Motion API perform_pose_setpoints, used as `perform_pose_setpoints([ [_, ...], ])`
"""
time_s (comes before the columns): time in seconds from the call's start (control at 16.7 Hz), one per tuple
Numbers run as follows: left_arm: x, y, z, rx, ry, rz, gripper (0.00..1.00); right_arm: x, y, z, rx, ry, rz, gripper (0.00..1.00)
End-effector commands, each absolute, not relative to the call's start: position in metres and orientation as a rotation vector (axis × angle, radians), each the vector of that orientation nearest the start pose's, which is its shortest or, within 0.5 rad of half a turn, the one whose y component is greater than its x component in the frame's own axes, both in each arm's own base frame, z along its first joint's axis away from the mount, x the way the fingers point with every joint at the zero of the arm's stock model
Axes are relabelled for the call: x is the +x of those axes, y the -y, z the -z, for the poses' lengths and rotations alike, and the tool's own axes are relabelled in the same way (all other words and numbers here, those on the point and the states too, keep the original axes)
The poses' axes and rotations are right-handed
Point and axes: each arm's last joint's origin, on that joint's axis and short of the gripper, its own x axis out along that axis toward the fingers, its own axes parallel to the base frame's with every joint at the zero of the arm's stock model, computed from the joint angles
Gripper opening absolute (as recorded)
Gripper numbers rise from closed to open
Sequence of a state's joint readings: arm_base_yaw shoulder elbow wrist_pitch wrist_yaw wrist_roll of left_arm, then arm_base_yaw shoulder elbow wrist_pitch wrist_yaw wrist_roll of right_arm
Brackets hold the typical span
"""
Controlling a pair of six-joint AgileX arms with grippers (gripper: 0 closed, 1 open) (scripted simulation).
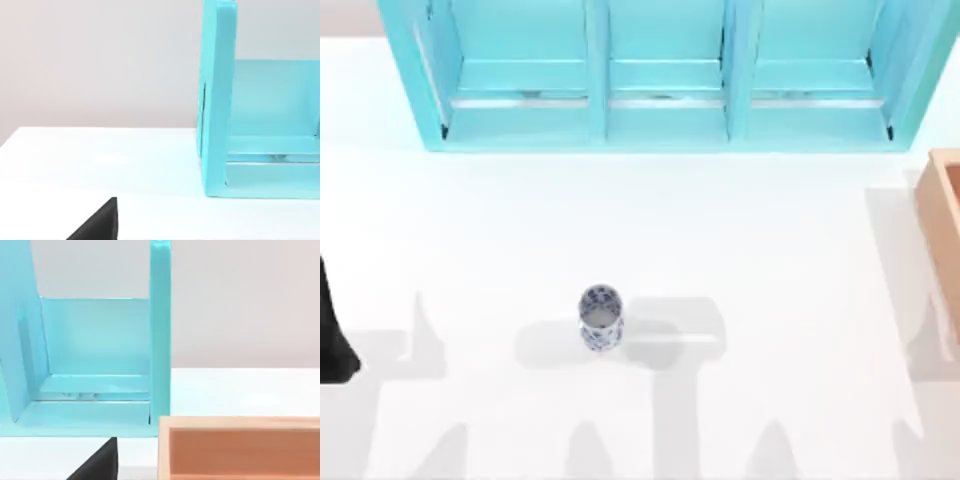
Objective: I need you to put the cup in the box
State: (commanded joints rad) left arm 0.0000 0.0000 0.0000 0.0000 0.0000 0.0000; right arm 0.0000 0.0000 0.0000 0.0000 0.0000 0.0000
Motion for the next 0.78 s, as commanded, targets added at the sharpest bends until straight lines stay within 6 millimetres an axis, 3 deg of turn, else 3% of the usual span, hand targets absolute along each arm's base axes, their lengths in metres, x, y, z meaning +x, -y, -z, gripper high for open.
perform_pose_setpoints([
  [0.36,0.106,0.001,-0.16,0.0,0.0,0.0,1.0,0.107,-0.002,-0.172,0.032,-0.072,-0.03,1.0],
  [0.6,0.106,0.001,-0.16,0.0,0.0,0.0,1.0,0.116,-0.012,-0.203,0.102,-0.266,-0.107,1.0],
  [0.78,0.106,0.001,-0.16,0.0,0.0,0.0,1.0,0.135,-0.027,-0.231,0.155,-0.483,-0.168,1.0],
])
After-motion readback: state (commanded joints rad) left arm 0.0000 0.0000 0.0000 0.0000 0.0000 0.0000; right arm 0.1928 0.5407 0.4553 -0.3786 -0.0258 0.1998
